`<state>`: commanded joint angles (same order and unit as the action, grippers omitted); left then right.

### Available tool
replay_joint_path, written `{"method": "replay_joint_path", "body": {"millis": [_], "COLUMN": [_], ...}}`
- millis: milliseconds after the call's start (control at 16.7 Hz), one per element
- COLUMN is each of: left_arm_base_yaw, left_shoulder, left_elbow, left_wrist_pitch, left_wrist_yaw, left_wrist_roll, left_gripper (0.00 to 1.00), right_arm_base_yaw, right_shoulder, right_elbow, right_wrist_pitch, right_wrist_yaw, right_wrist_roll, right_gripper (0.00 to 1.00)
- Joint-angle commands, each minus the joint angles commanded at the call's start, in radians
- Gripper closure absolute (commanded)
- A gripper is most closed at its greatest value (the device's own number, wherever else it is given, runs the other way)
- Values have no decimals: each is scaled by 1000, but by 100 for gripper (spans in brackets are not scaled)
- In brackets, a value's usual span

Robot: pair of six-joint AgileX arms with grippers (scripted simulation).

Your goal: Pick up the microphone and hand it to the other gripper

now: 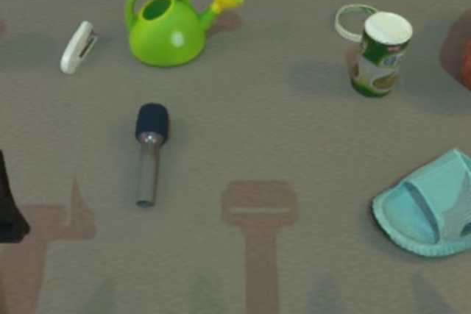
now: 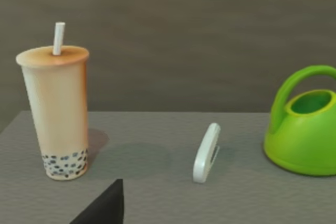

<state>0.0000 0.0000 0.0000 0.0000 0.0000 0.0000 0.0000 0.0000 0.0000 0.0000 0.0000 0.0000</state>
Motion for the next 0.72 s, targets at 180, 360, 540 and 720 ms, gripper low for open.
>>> {"method": "replay_joint_path", "body": {"millis": [180, 360, 540, 720], "left_arm_base_yaw": [-4, -35, -85, -144], "left_shoulder": [10, 104, 291, 554], "left_elbow": [8, 82, 219, 406], "left_wrist_pitch": [-8, -78, -196, -333], "left_wrist_yaw": [0, 1, -3, -11], "left_wrist_roll": [-2, -24, -65, -124], "left_gripper": [0, 0, 0, 0], "right_arm_base_yaw": [0, 0, 0, 0], "right_shoulder": [0, 0, 0, 0], "right_elbow": [0, 0, 0, 0], "right_wrist_pitch": [0, 0, 0, 0], "right_wrist_yaw": [0, 0, 0, 0], "right_wrist_roll": [0, 0, 0, 0], "right_gripper": [0, 0, 0, 0]}}
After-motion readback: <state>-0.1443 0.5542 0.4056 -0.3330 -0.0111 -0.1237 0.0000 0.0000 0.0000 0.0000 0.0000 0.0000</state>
